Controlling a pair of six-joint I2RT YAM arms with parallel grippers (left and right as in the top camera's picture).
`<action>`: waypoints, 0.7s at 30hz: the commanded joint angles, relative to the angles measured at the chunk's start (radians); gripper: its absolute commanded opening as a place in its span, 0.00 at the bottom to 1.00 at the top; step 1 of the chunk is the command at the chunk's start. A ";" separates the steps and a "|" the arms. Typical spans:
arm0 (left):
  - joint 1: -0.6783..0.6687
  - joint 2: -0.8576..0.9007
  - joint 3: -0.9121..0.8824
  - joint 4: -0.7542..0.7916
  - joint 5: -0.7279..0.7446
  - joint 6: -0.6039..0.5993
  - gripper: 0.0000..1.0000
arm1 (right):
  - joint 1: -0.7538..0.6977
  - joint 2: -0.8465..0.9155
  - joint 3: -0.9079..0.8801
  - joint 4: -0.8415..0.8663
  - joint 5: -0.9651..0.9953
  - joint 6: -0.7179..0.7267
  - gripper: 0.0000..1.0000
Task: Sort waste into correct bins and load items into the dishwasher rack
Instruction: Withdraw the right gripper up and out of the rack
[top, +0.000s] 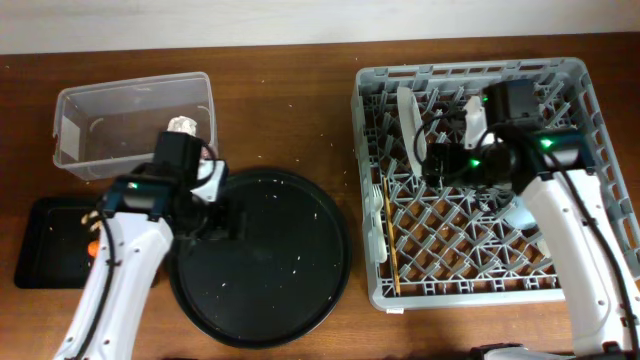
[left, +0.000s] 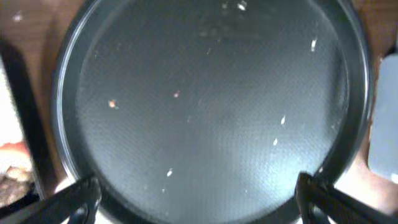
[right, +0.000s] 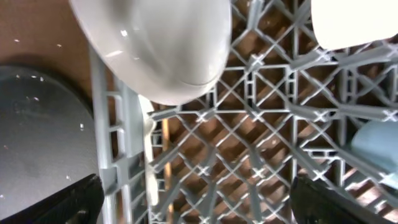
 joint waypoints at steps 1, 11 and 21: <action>0.116 0.000 0.081 -0.129 -0.007 0.039 0.99 | -0.071 -0.002 0.001 -0.047 -0.027 -0.036 0.98; 0.263 -0.412 -0.093 0.016 -0.019 -0.006 1.00 | -0.105 -0.355 -0.256 0.116 0.016 -0.037 0.99; 0.263 -0.942 -0.324 0.184 -0.116 -0.007 1.00 | -0.105 -0.852 -0.581 0.257 0.136 -0.034 0.98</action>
